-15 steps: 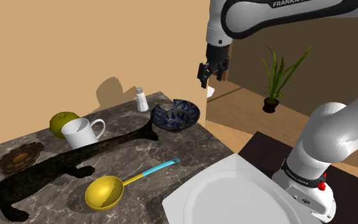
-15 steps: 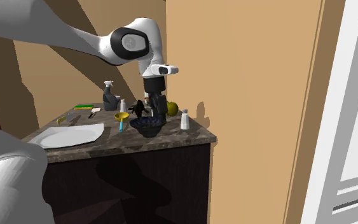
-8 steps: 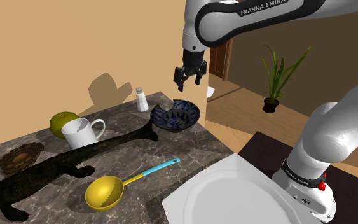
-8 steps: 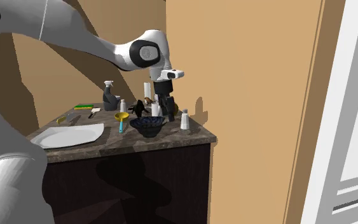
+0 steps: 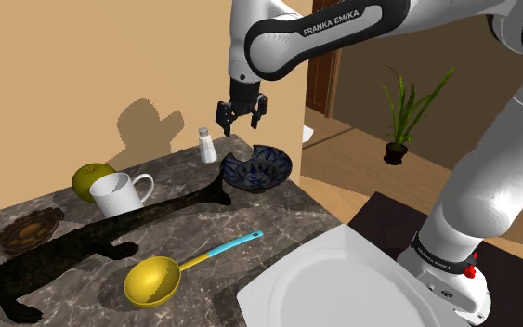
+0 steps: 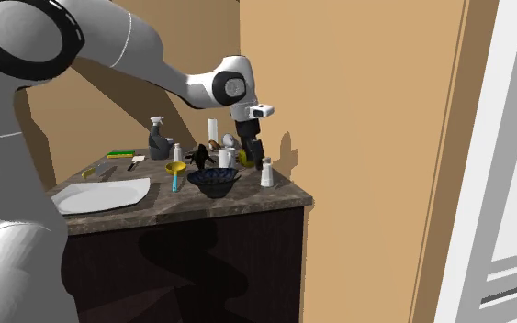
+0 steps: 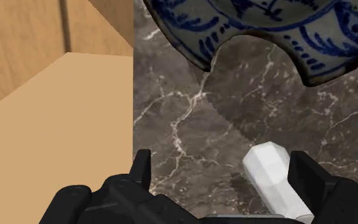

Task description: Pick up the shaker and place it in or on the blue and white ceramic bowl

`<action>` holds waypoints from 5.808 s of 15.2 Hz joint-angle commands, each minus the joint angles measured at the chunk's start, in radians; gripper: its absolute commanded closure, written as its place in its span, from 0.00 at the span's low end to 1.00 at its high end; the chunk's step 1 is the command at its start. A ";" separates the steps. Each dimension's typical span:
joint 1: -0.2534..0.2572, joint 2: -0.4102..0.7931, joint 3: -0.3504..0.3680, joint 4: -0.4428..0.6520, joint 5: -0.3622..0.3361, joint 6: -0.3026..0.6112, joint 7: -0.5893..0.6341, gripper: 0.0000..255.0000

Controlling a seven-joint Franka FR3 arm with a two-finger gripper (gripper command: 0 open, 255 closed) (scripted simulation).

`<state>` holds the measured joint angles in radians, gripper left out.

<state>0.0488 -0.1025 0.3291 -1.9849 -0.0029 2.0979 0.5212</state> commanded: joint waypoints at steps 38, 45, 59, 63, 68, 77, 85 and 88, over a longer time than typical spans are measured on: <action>0.054 0.293 0.042 0.307 -0.127 0.026 0.153 1.00; 0.057 0.289 0.045 0.396 -0.122 -0.066 0.146 1.00; 0.074 0.322 0.050 0.628 -0.131 -0.268 0.140 1.00; 0.063 0.237 0.056 0.548 -0.100 -0.268 0.141 1.00; 0.053 0.021 0.057 0.312 -0.018 -0.232 0.135 1.00; 0.100 -0.323 0.041 0.015 0.101 -0.259 0.136 1.00; 0.110 -0.354 0.045 -0.104 0.113 -0.170 0.135 1.00; 0.113 -0.359 0.048 -0.148 0.117 -0.131 0.135 1.00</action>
<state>0.1609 -0.4584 0.3769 -2.1170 0.1126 1.9538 0.6578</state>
